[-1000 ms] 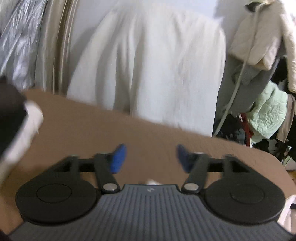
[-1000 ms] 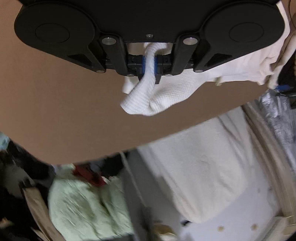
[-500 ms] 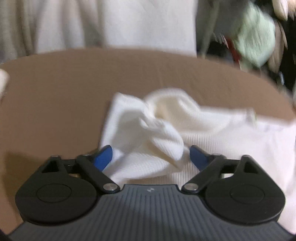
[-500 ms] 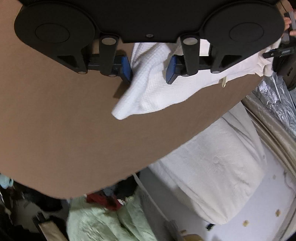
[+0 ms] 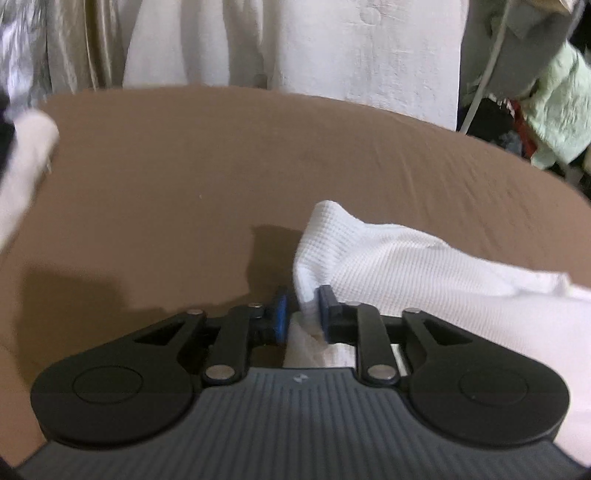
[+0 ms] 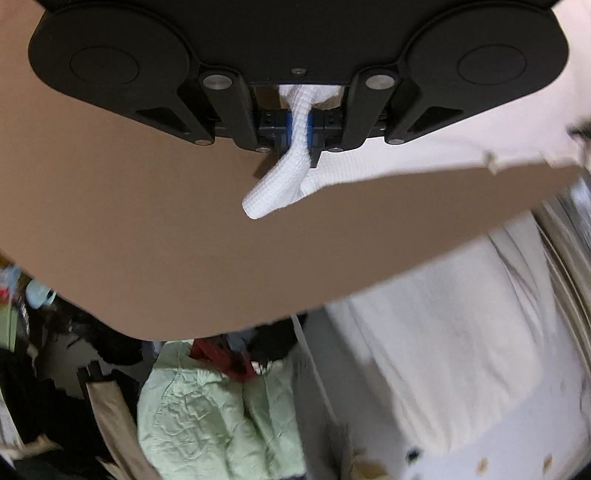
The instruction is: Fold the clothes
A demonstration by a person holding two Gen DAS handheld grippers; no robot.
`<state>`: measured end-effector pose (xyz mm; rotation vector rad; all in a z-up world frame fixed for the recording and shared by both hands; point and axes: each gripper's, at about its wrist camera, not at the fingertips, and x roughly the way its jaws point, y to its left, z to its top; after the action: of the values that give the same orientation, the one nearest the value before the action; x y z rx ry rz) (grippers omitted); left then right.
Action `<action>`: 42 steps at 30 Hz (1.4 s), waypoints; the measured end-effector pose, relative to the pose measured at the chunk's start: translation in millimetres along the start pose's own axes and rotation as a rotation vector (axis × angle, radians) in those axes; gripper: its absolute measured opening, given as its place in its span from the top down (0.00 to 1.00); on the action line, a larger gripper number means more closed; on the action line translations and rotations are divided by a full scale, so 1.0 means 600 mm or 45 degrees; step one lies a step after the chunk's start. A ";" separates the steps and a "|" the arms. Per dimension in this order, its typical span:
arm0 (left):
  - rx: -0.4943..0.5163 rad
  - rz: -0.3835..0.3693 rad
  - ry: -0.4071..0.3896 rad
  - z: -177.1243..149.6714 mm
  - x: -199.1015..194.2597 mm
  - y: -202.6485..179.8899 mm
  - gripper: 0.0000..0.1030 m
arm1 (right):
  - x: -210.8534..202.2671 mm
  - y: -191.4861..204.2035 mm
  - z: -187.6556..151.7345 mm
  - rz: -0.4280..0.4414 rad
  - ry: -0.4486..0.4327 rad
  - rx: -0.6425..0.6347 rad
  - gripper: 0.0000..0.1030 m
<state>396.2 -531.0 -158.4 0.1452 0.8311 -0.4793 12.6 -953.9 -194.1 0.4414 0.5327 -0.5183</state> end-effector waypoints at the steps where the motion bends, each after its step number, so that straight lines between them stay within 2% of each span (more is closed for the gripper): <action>1: 0.042 0.052 -0.008 -0.001 -0.004 -0.009 0.55 | 0.002 0.007 0.007 -0.054 0.034 -0.025 0.84; 2: 0.073 0.103 -0.013 -0.001 -0.007 -0.016 0.45 | -0.001 0.013 0.014 -0.123 0.049 -0.048 0.76; 3: 0.063 0.149 -0.008 0.002 -0.009 -0.018 0.43 | -0.009 0.019 0.019 -0.199 0.037 -0.077 0.62; 4: 0.042 0.192 -0.001 0.004 -0.011 -0.017 0.43 | -0.017 0.026 0.025 -0.263 0.025 -0.107 0.54; 5: -0.025 0.218 0.019 0.007 -0.012 -0.009 0.40 | -0.024 0.035 0.030 -0.289 0.015 -0.141 0.53; 7: -0.181 0.228 0.036 0.009 -0.022 0.002 0.40 | -0.038 0.053 0.040 -0.329 -0.007 -0.205 0.53; 8: -0.205 0.244 0.009 0.010 -0.034 -0.002 0.41 | -0.045 0.060 0.044 -0.297 -0.023 -0.221 0.53; 10: -0.118 0.256 -0.101 0.008 -0.079 -0.032 0.41 | -0.060 0.077 0.052 -0.206 -0.060 -0.233 0.52; 11: -0.063 0.226 -0.150 0.008 -0.100 -0.052 0.35 | -0.067 0.083 0.057 -0.157 -0.075 -0.226 0.52; 13: 0.004 0.029 -0.140 0.005 -0.122 -0.091 0.26 | -0.080 0.093 0.065 0.016 -0.058 -0.181 0.52; 16: 0.115 -0.253 -0.120 0.001 -0.153 -0.152 0.23 | -0.083 0.118 0.074 0.365 0.052 -0.094 0.52; 17: 0.199 -0.290 -0.093 -0.001 -0.149 -0.181 0.22 | -0.083 0.130 0.070 0.451 0.070 -0.094 0.49; 19: 0.367 -0.345 -0.023 -0.007 -0.136 -0.236 0.22 | -0.072 0.161 0.057 0.515 0.101 -0.166 0.40; 20: 0.422 -0.340 0.007 -0.006 -0.120 -0.256 0.22 | -0.065 0.175 0.049 0.534 0.118 -0.205 0.38; 21: 0.478 -0.336 0.020 -0.009 -0.107 -0.274 0.22 | -0.056 0.189 0.038 0.504 0.143 -0.257 0.38; 23: 0.603 -0.326 -0.034 -0.017 -0.097 -0.303 0.22 | -0.039 0.211 0.018 0.435 0.178 -0.382 0.38; 25: 0.815 -0.330 -0.090 -0.020 -0.090 -0.320 0.17 | -0.029 0.232 0.003 0.402 0.185 -0.514 0.38; 26: 0.921 -0.326 -0.104 -0.022 -0.085 -0.327 0.17 | -0.023 0.238 0.007 0.424 0.194 -0.553 0.38; 28: 1.029 -0.372 -0.036 -0.007 -0.060 -0.328 0.17 | -0.001 0.245 0.035 0.551 0.270 -0.592 0.38; 29: 1.051 -0.414 -0.003 0.002 -0.049 -0.324 0.17 | 0.007 0.255 0.053 0.616 0.309 -0.646 0.38; 31: 1.086 -0.457 0.005 0.014 -0.042 -0.324 0.17 | 0.013 0.281 0.076 0.649 0.319 -0.907 0.38; 34: 1.094 -0.417 0.011 0.028 -0.027 -0.330 0.17 | 0.043 0.301 0.100 0.675 0.410 -1.193 0.38; 36: 1.040 -0.474 0.092 0.032 -0.018 -0.324 0.17 | 0.088 0.295 0.114 0.731 0.618 -1.164 0.38; 38: 1.004 -0.582 0.207 0.026 0.000 -0.325 0.17 | 0.125 0.285 0.113 0.734 0.737 -1.120 0.37; 39: 0.999 -0.596 0.237 0.019 0.006 -0.325 0.17 | 0.137 0.280 0.109 0.713 0.745 -1.112 0.34; 40: 0.998 -0.591 0.249 0.010 0.012 -0.327 0.13 | 0.143 0.275 0.105 0.700 0.738 -1.097 0.27; 41: 0.991 -0.578 0.244 0.003 0.017 -0.325 0.09 | 0.151 0.268 0.103 0.687 0.726 -1.066 0.15; 42: 0.970 -0.579 0.251 0.001 0.017 -0.324 0.08 | 0.158 0.261 0.100 0.665 0.711 -1.023 0.10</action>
<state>312.3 -706.5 -153.7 0.7237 0.8391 -1.2160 193.3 -895.0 -161.8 -0.0719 1.0602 0.3515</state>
